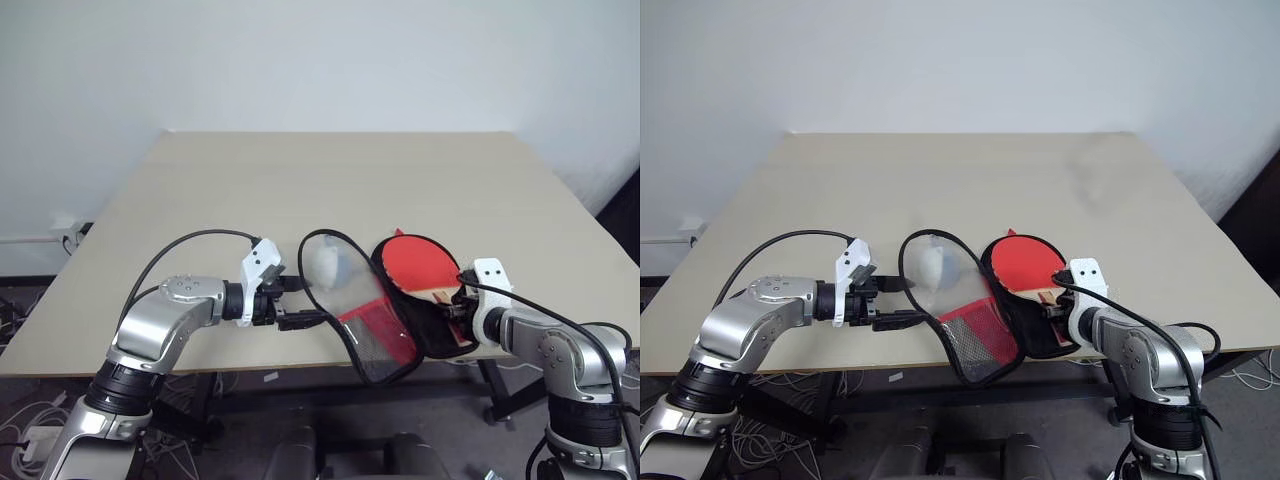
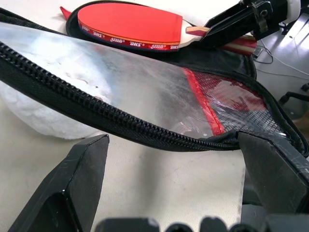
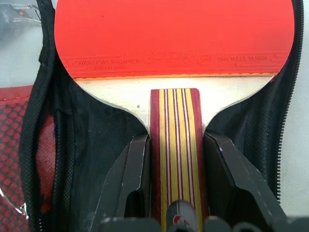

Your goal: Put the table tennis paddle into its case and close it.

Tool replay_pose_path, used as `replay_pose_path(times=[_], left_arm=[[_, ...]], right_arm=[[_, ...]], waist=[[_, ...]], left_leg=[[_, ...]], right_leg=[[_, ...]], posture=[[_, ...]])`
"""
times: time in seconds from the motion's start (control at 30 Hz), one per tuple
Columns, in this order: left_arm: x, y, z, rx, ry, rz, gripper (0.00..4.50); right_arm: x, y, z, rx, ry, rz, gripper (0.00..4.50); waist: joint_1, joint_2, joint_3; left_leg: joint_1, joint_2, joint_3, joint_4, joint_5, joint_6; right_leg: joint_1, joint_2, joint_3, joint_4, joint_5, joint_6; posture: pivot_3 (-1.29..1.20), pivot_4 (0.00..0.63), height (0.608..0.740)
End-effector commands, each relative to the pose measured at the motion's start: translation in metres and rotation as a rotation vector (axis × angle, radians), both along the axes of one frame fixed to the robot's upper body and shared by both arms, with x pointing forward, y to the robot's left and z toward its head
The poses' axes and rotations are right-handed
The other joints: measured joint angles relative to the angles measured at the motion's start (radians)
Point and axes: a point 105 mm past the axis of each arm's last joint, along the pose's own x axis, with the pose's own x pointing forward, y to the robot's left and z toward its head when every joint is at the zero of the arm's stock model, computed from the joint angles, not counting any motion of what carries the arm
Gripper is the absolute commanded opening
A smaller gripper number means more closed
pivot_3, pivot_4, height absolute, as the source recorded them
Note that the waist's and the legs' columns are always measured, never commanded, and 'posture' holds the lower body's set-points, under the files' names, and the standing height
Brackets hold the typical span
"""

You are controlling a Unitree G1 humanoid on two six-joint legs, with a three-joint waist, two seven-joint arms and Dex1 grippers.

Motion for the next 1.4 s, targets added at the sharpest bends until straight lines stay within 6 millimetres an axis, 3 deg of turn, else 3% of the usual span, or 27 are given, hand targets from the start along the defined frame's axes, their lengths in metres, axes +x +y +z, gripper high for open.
replay_pose_path(times=[0.03,0.2,0.33,0.67,0.97,1.37,1.4], left_arm=[[0.001,-0.002,0.013,-0.001,-0.065,-0.016,4.50],[0.001,0.001,0.015,0.000,-0.080,-0.018,4.50],[0.001,0.003,0.018,-0.008,-0.083,-0.019,4.50],[0.003,0.023,0.030,-0.036,-0.025,0.045,4.50],[0.001,0.028,0.032,-0.015,-0.007,0.046,4.50],[-0.009,0.037,0.022,0.027,0.036,0.040,4.50],[-0.009,0.040,0.022,0.032,0.038,0.043,4.31]], right_arm=[[0.003,0.015,0.005,0.007,-0.049,0.044,1.53],[0.003,0.020,0.004,0.015,-0.051,0.071,3.11],[0.008,0.021,0.019,0.054,-0.101,0.078,4.42],[0.023,0.015,0.091,0.288,-0.349,0.139,4.42],[0.014,0.023,0.066,0.229,-0.228,0.214,4.42],[0.047,-0.006,0.122,0.430,-0.489,-0.004,4.42],[0.050,-0.010,0.126,0.444,-0.511,-0.024,4.44]], waist=[[-0.001,0.000,0.000],[0.000,0.000,0.000],[0.000,0.000,0.000],[0.000,0.000,0.000],[0.000,0.000,0.000],[0.001,0.002,0.000],[0.001,0.002,0.000]], left_leg=[[0.000,0.000,0.000,0.000,0.000,0.000],[0.000,0.001,0.000,0.000,0.000,0.000],[0.000,0.001,0.000,0.000,0.000,0.000],[0.000,0.002,0.000,0.000,0.000,0.000],[-0.001,0.003,0.001,-0.001,0.000,0.000],[-0.001,0.004,0.001,-0.003,0.000,-0.001],[-0.001,0.003,0.001,-0.003,0.000,-0.001]], right_leg=[[0.000,0.000,0.000,0.000,0.000,0.000],[0.000,0.000,-0.001,0.000,0.000,0.000],[0.001,0.000,-0.002,0.000,0.001,-0.001],[0.000,0.000,-0.004,0.000,0.001,-0.001],[0.002,-0.004,-0.010,-0.001,0.000,-0.002],[0.001,-0.005,-0.012,-0.001,0.001,-0.002],[0.001,-0.005,-0.013,-0.001,0.001,-0.002]], posture=[[0.00,0.000,0.715],[0.00,0.000,0.715],[0.00,0.000,0.715],[0.00,0.000,0.715],[0.00,0.000,0.715],[0.00,0.000,0.715],[0.00,0.000,0.715]])
